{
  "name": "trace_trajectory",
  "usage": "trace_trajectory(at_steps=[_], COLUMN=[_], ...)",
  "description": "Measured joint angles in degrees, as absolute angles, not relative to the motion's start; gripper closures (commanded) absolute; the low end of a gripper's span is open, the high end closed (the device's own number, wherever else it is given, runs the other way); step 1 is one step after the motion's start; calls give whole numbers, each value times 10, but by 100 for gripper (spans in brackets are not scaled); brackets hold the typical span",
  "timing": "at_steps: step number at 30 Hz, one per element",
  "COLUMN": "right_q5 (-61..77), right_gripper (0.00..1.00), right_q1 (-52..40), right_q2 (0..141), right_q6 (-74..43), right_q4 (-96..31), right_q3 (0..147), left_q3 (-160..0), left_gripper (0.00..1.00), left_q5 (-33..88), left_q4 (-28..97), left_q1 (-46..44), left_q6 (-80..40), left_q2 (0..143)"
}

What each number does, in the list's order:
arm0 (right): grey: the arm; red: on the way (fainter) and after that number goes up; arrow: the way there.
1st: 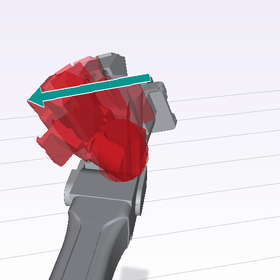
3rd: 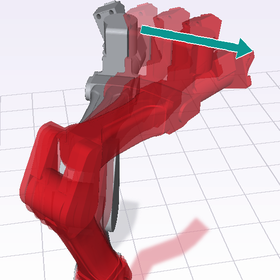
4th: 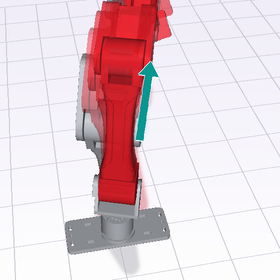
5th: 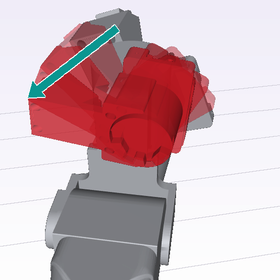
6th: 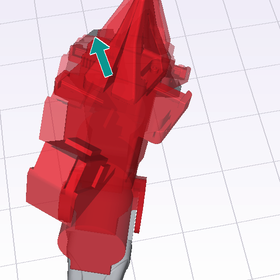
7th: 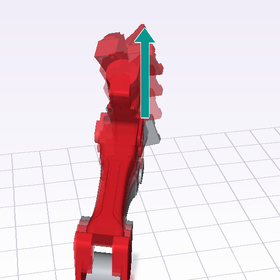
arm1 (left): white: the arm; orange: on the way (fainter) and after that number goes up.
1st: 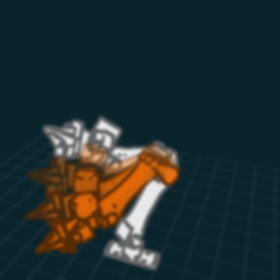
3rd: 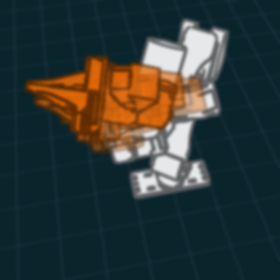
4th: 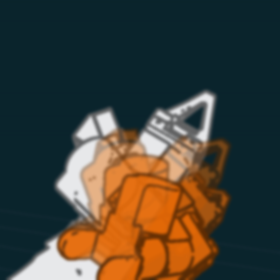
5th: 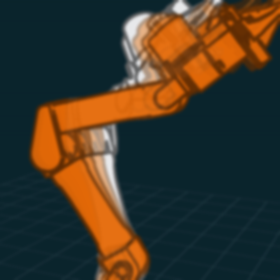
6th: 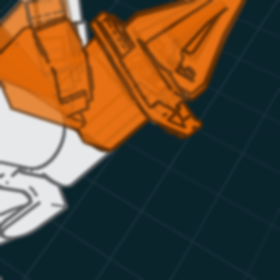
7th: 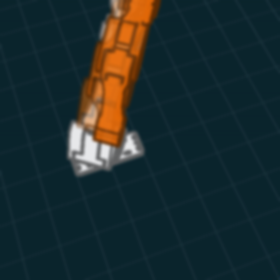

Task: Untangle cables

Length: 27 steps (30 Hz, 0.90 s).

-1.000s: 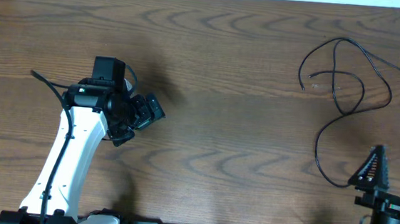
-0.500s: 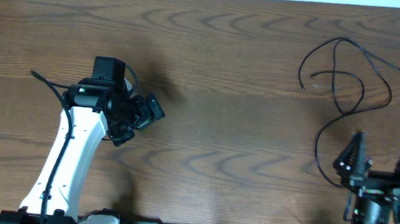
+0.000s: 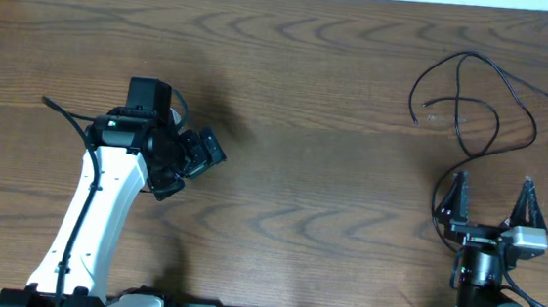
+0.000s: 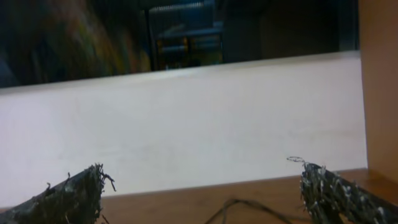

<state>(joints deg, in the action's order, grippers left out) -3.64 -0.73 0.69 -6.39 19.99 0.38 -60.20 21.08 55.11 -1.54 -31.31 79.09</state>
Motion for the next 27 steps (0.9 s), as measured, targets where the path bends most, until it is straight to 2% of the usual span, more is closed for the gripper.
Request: trace_trajectory(at_steps=[10,27], right_q5=[-36,-34], right_gripper=[1,1], right_q1=[-7,-7], right_q2=[7,7], right_q6=[-62,-62], right_q4=[-34,-37], right_q3=[4,4], left_q3=[-601,-601], left_gripper=[2,2], left_q5=[211,211], left_q4=[551,551], left_q1=[-15,-15], left_q6=[-313,-313], left_q2=[791,791])
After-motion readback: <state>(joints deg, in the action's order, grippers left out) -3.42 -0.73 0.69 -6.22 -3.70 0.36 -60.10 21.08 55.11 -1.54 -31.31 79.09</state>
